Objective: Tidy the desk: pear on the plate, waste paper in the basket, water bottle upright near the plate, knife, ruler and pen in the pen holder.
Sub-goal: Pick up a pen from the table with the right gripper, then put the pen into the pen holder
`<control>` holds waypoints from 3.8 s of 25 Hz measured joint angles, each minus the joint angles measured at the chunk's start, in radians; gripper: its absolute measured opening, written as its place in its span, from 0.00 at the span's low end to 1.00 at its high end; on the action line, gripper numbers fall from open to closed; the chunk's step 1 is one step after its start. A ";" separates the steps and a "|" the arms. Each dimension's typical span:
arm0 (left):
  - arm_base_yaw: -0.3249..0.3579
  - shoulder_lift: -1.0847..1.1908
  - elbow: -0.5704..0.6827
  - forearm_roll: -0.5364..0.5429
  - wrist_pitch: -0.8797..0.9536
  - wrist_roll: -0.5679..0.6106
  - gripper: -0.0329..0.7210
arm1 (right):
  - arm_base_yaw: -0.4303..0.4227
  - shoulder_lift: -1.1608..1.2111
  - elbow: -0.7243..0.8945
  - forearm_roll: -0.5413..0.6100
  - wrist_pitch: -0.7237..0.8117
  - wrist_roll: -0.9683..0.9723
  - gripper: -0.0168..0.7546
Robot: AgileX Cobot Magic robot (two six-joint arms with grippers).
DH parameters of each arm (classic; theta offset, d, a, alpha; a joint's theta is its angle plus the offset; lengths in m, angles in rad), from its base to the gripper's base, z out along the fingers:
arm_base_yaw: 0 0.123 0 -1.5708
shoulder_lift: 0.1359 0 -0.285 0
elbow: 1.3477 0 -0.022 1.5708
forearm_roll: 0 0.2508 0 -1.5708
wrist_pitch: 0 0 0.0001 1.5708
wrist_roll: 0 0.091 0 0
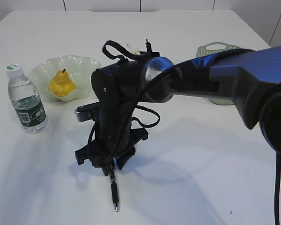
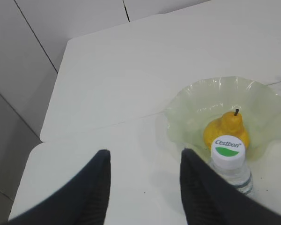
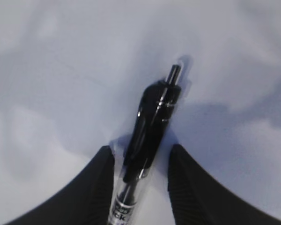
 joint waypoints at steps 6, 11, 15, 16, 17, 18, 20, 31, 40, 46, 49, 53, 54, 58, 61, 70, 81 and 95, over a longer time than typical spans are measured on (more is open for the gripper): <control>0.000 0.000 0.000 0.000 0.000 0.000 0.50 | 0.000 0.000 0.000 0.004 -0.005 0.009 0.28; 0.000 0.000 0.000 0.000 0.000 0.000 0.50 | 0.000 0.000 0.000 0.002 -0.007 0.016 0.23; 0.000 0.000 0.000 0.000 0.000 0.000 0.50 | 0.000 0.000 0.000 0.001 -0.009 0.017 0.14; 0.000 0.000 0.000 0.000 0.000 0.000 0.50 | 0.000 0.000 0.000 0.001 -0.009 0.017 0.14; 0.000 0.000 0.000 0.000 0.000 0.000 0.50 | 0.000 0.000 0.000 0.001 -0.012 0.017 0.14; 0.000 0.000 0.000 0.000 0.000 0.000 0.49 | 0.000 0.000 0.000 -0.001 -0.014 0.017 0.14; 0.000 0.000 0.000 0.000 0.000 0.000 0.50 | 0.000 0.000 0.000 -0.003 -0.018 0.017 0.14; 0.000 0.000 0.000 0.000 0.000 0.000 0.50 | 0.000 0.024 -0.084 -0.054 0.006 0.021 0.13; 0.000 0.000 0.000 0.000 0.000 0.000 0.50 | 0.000 0.009 -0.139 -0.174 0.020 0.066 0.13; 0.000 0.000 0.000 0.000 0.000 0.000 0.50 | 0.000 0.001 -0.139 -0.166 0.024 0.066 0.13; 0.000 0.000 0.000 0.000 0.000 0.000 0.50 | 0.000 -0.024 -0.139 -0.164 0.024 0.066 0.13; 0.000 0.000 0.000 -0.009 0.005 0.000 0.50 | 0.000 -0.065 -0.139 -0.192 0.009 0.067 0.13; 0.000 0.000 0.000 -0.014 0.005 0.000 0.50 | 0.000 -0.072 -0.139 -0.200 0.003 0.067 0.13; 0.000 0.000 0.000 -0.022 0.005 0.000 0.50 | 0.000 -0.109 -0.139 -0.251 -0.020 0.068 0.13; 0.000 0.000 0.000 -0.023 0.005 0.000 0.50 | 0.000 -0.133 -0.139 -0.296 -0.038 0.068 0.13; 0.000 0.000 0.000 -0.025 0.005 0.000 0.50 | 0.000 -0.155 -0.139 -0.367 -0.059 0.068 0.13; 0.000 0.000 0.000 -0.025 0.005 0.000 0.50 | -0.011 -0.204 -0.139 -0.425 -0.135 0.066 0.13; 0.000 0.000 0.000 -0.023 0.005 0.000 0.50 | -0.086 -0.239 -0.139 -0.486 -0.265 0.065 0.13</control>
